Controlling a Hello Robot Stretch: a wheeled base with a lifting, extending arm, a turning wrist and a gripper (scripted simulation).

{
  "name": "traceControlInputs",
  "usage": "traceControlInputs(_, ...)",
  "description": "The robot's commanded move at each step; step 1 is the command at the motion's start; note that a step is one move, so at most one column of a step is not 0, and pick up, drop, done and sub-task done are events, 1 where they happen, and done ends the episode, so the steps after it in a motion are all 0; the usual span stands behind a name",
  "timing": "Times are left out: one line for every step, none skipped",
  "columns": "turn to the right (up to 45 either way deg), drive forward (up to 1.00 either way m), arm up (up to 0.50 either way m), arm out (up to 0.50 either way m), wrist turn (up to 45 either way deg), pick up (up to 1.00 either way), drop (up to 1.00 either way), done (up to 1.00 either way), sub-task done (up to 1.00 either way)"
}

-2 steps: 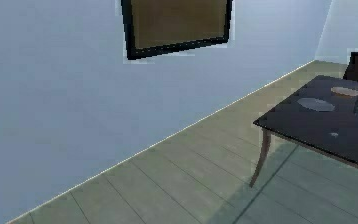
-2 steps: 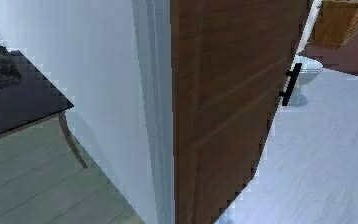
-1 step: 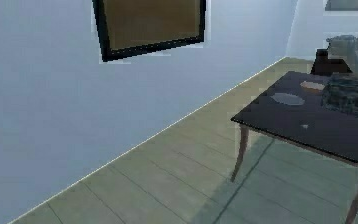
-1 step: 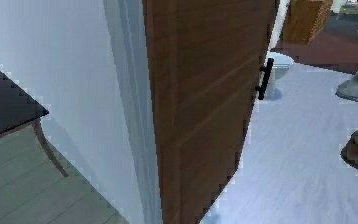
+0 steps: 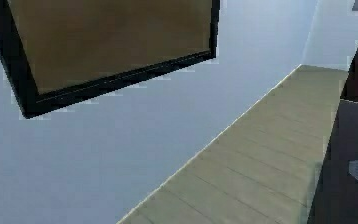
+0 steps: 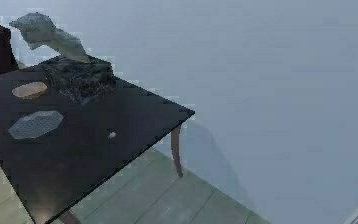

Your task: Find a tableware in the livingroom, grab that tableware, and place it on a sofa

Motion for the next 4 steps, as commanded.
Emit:
traceControlInputs(0.0, 0.5, 0.0, 0.0, 0.0, 0.0, 0.0, 0.0, 0.0)
traceControlInputs(36.0, 0.0, 0.0, 0.0, 0.0, 0.0, 0.0, 0.0, 0.0)
traceControlInputs(0.0, 0.6, 0.0, 0.0, 0.0, 0.0, 0.0, 0.0, 0.0)
traceControlInputs(-36.0, 0.0, 0.0, 0.0, 0.0, 0.0, 0.0, 0.0, 0.0)
